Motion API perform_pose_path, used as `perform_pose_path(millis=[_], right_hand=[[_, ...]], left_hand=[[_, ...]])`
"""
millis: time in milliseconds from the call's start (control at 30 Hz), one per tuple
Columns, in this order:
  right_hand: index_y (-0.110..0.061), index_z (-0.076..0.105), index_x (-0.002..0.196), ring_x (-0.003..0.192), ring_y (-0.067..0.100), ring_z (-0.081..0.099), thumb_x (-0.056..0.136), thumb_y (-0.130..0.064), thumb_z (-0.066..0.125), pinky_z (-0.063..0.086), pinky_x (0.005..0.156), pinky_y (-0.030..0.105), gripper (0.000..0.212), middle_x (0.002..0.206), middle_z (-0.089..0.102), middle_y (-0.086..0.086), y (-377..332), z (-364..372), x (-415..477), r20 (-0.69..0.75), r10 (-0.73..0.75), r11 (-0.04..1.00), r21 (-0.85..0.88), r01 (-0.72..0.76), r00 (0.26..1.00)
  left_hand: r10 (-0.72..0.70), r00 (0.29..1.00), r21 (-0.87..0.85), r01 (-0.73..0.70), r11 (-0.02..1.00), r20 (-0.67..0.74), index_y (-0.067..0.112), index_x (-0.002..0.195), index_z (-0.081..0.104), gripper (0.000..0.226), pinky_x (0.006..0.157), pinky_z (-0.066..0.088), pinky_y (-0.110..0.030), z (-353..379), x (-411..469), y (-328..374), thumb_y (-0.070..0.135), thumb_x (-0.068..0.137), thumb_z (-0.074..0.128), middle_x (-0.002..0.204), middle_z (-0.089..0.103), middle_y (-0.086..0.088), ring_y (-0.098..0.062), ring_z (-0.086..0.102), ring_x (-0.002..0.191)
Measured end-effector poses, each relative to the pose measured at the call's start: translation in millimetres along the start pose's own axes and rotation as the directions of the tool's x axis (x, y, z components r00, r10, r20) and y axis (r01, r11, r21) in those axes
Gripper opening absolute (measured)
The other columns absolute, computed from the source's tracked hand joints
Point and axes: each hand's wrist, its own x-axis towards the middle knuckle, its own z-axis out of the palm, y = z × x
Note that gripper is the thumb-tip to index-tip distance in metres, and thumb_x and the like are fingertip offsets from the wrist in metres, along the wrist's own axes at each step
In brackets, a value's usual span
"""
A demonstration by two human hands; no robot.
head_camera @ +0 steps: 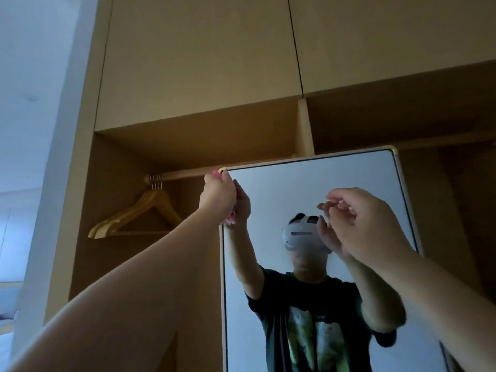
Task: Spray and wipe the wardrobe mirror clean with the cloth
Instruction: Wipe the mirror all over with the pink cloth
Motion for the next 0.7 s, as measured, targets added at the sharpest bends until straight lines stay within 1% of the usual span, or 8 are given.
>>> perform_pose_path(millis=[67, 133, 300, 367, 433, 500, 567, 700], right_hand=[[-0.016, 0.065, 0.114, 0.090, 0.011, 0.062, 0.092, -0.011, 0.057, 0.049, 0.070, 0.019, 0.024, 0.105, 0.066, 0.000, 16, -17, 2, -0.080, 0.001, 0.994, -0.107, -0.010, 0.997], [-0.013, 0.062, 0.120, 0.091, 0.010, 0.056, 0.093, -0.011, 0.057, 0.038, 0.065, 0.013, 0.028, 0.113, 0.064, 0.005, 30, -35, 1, -0.151, 0.012, 0.967, -0.248, -0.050, 0.988], [-0.011, 0.049, 0.134, 0.110, 0.030, 0.057, 0.095, -0.022, 0.055, 0.046, 0.078, 0.037, 0.041, 0.128, 0.053, 0.015, 54, -60, -8, -0.200, 0.288, 0.905, -0.261, -0.335, 0.936], [-0.012, 0.046, 0.137, 0.113, 0.032, 0.056, 0.096, -0.024, 0.053, 0.047, 0.081, 0.040, 0.044, 0.133, 0.051, 0.015, 61, -63, -16, -0.179, 0.352, 0.883, -0.262, -0.389, 0.919], [-0.012, 0.041, 0.141, 0.117, 0.032, 0.055, 0.098, -0.027, 0.050, 0.048, 0.087, 0.044, 0.047, 0.138, 0.049, 0.014, 68, -63, -24, -0.132, 0.414, 0.865, -0.253, -0.434, 0.901], [-0.013, 0.038, 0.144, 0.120, 0.032, 0.054, 0.099, -0.032, 0.047, 0.048, 0.090, 0.045, 0.049, 0.140, 0.049, 0.013, 73, -61, -32, -0.083, 0.467, 0.853, -0.219, -0.474, 0.880], [-0.011, 0.037, 0.144, 0.114, 0.030, 0.058, 0.100, -0.033, 0.047, 0.049, 0.084, 0.038, 0.051, 0.134, 0.054, 0.011, 77, -58, -39, -0.071, 0.488, 0.853, -0.175, -0.492, 0.870], [-0.008, 0.047, 0.133, 0.086, 0.018, 0.056, 0.100, -0.030, 0.048, 0.038, 0.057, 0.019, 0.040, 0.099, 0.055, -0.003, 86, -55, -52, -0.073, 0.484, 0.860, -0.146, -0.490, 0.872]], left_hand=[[-0.003, 0.999, 0.045, 0.005, 0.999, -0.041, 0.006, 0.125, 0.040, 0.047, 0.081, 0.049, -0.039, 5, 0, -1, 0.043, 0.099, 0.026, 0.103, 0.056, -0.011, -0.031, 0.058, 0.093], [-0.005, 0.998, 0.070, 0.009, 0.997, -0.067, 0.007, 0.125, 0.039, 0.046, 0.079, 0.049, -0.038, 7, 0, -2, 0.042, 0.099, 0.025, 0.101, 0.055, -0.012, -0.032, 0.059, 0.093], [0.037, 0.993, 0.083, -0.027, 0.996, -0.115, 0.011, 0.130, 0.037, 0.044, 0.065, 0.043, -0.031, 13, -2, -8, 0.041, 0.101, 0.024, 0.078, 0.047, 0.001, -0.013, 0.050, 0.064], [0.047, 0.990, 0.091, -0.035, 0.995, -0.134, 0.012, 0.130, 0.038, 0.044, 0.065, 0.043, -0.032, 14, -3, -10, 0.041, 0.101, 0.023, 0.075, 0.045, 0.004, -0.012, 0.050, 0.063], [0.054, 0.990, 0.098, -0.041, 0.994, -0.133, 0.011, 0.127, 0.040, 0.044, 0.070, 0.046, -0.034, 15, -6, -11, 0.041, 0.101, 0.022, 0.076, 0.046, 0.002, -0.019, 0.055, 0.071], [0.071, 0.988, 0.124, -0.054, 0.991, -0.134, 0.011, 0.121, 0.042, 0.043, 0.065, 0.048, -0.032, 16, -8, -14, 0.042, 0.101, 0.020, 0.078, 0.049, 0.001, -0.019, 0.056, 0.071], [0.087, 0.987, 0.151, -0.066, 0.986, -0.137, 0.013, 0.118, 0.042, 0.041, 0.057, 0.045, -0.028, 16, -11, -19, 0.042, 0.101, 0.020, 0.078, 0.052, 0.001, -0.013, 0.055, 0.064], [0.074, 0.993, 0.167, -0.057, 0.984, -0.094, 0.013, 0.118, 0.043, 0.041, 0.070, 0.053, -0.035, 14, -18, -29, 0.043, 0.099, 0.024, 0.086, 0.058, -0.003, -0.018, 0.060, 0.071]])
